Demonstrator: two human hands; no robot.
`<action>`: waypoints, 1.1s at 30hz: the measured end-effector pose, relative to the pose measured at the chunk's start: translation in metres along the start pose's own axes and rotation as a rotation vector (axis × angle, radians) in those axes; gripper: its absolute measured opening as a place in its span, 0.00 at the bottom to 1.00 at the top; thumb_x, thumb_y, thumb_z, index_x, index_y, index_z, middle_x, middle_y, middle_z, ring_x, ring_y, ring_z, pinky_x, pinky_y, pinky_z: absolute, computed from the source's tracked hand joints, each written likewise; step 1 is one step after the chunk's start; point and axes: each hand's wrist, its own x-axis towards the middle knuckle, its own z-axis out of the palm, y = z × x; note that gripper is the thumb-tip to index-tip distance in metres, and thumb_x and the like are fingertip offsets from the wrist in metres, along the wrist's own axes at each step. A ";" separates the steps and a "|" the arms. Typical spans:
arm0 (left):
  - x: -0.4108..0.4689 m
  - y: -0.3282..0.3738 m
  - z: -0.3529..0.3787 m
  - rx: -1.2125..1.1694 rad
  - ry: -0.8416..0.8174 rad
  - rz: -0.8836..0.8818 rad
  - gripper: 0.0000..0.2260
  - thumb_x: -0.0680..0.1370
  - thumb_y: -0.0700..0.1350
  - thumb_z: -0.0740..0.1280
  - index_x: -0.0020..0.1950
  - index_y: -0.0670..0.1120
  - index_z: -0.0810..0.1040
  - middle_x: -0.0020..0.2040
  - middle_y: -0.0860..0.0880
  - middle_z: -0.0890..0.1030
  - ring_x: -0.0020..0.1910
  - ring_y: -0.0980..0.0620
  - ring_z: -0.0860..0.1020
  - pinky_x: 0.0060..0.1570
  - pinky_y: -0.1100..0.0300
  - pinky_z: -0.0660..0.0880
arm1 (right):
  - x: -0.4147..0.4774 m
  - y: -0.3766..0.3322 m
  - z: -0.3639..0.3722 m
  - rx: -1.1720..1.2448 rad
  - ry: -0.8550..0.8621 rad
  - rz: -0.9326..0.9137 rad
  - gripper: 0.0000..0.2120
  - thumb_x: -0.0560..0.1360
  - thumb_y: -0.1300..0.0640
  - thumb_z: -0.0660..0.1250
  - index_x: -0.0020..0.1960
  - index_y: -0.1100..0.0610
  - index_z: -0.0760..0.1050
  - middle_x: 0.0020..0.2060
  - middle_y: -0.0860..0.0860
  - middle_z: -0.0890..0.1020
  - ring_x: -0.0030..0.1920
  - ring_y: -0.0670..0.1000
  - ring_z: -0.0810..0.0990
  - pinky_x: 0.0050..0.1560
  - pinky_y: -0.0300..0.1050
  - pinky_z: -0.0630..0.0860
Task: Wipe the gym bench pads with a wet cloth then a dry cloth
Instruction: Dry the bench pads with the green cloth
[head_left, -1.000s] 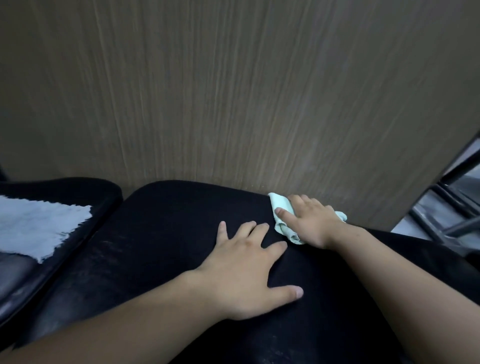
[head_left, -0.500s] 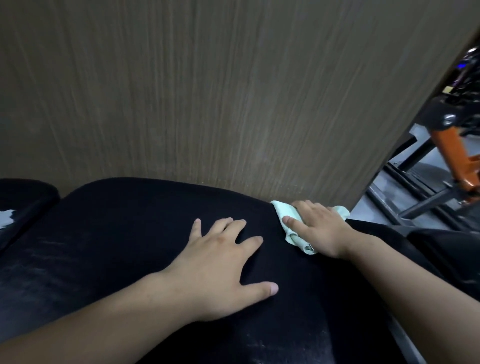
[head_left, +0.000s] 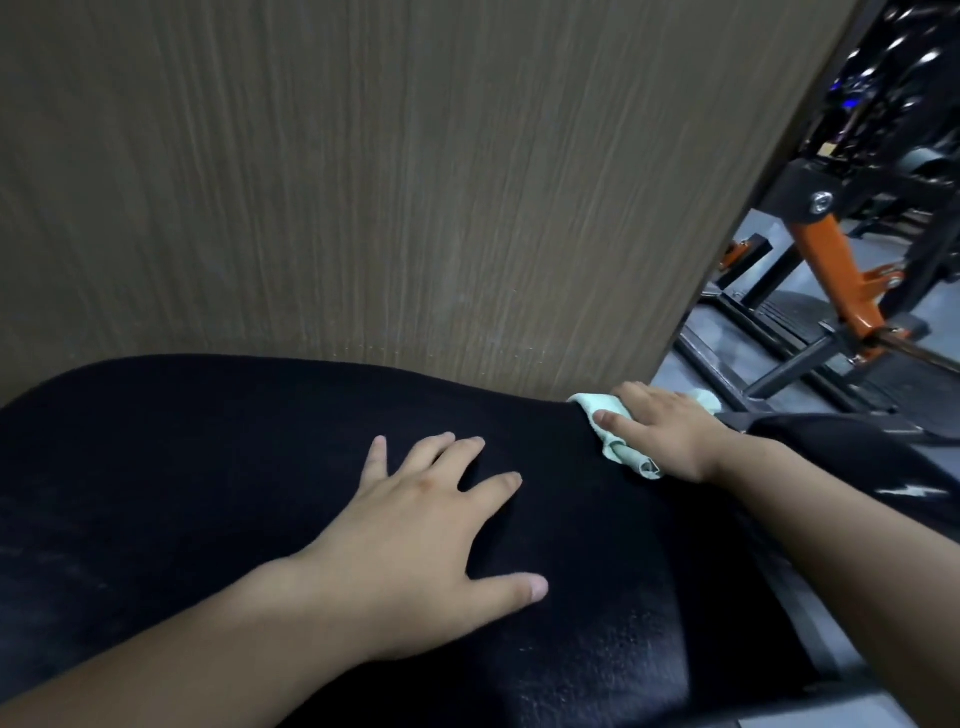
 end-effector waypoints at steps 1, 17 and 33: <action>0.007 0.006 -0.002 -0.002 0.004 0.017 0.38 0.72 0.76 0.53 0.79 0.63 0.49 0.80 0.56 0.45 0.78 0.56 0.37 0.76 0.38 0.39 | -0.001 0.005 0.000 0.004 0.004 0.009 0.16 0.81 0.39 0.53 0.39 0.48 0.62 0.40 0.45 0.72 0.45 0.49 0.72 0.49 0.47 0.63; 0.094 0.087 0.004 0.005 -0.085 0.106 0.36 0.73 0.72 0.61 0.77 0.58 0.62 0.76 0.48 0.60 0.76 0.42 0.52 0.70 0.27 0.49 | -0.029 0.062 0.008 0.023 0.017 0.245 0.29 0.78 0.34 0.48 0.73 0.49 0.62 0.66 0.53 0.71 0.69 0.54 0.66 0.69 0.55 0.62; 0.096 0.089 0.009 0.076 -0.114 0.103 0.36 0.73 0.74 0.56 0.77 0.60 0.58 0.78 0.49 0.55 0.77 0.41 0.50 0.69 0.26 0.49 | -0.123 0.047 0.023 -0.118 0.175 0.484 0.31 0.78 0.35 0.50 0.68 0.59 0.65 0.64 0.62 0.71 0.60 0.62 0.69 0.62 0.54 0.64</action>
